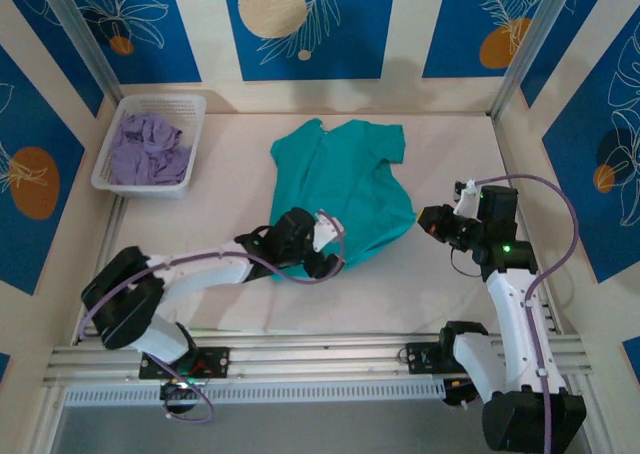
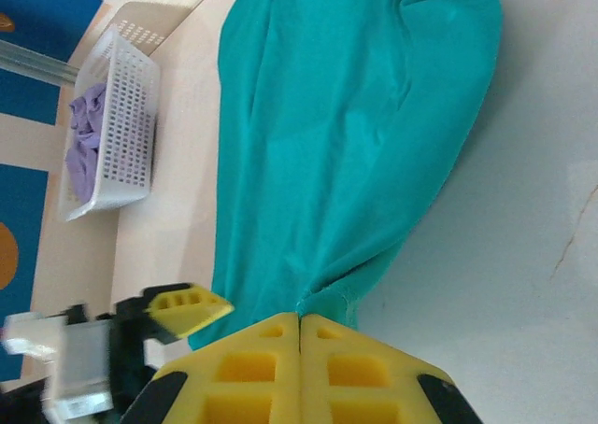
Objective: Fold the inside-out t-shirt
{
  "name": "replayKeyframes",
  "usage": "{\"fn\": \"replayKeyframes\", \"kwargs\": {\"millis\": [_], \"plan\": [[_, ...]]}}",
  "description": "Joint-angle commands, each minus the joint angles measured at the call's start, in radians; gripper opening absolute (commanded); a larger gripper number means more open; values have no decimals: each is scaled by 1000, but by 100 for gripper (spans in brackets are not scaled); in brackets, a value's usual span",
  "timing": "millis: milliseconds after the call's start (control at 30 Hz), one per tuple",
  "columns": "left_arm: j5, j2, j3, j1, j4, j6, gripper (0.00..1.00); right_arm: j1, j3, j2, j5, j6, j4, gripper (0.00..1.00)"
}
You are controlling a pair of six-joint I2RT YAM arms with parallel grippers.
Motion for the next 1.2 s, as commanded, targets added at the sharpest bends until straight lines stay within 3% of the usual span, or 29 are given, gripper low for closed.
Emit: {"fn": "replayKeyframes", "kwargs": {"millis": [0,200,433,667,1067,1167], "plan": [[33,69,70,-6,5,101,69,-11,28,2,-67,-8,-24,0],[114,170,138,-7,-16,119,71,-22,15,2,-74,-16,-23,0],[92,239,185,-6,-27,125,71,-34,2,4,-84,-15,-16,0],[47,255,199,-3,-22,114,57,-47,-4,5,-88,-29,-24,0],[53,255,187,20,-11,91,41,-66,-35,4,-98,-35,-9,0],[34,276,202,19,-29,98,41,-70,-38,1,-107,-29,-4,0]]}}
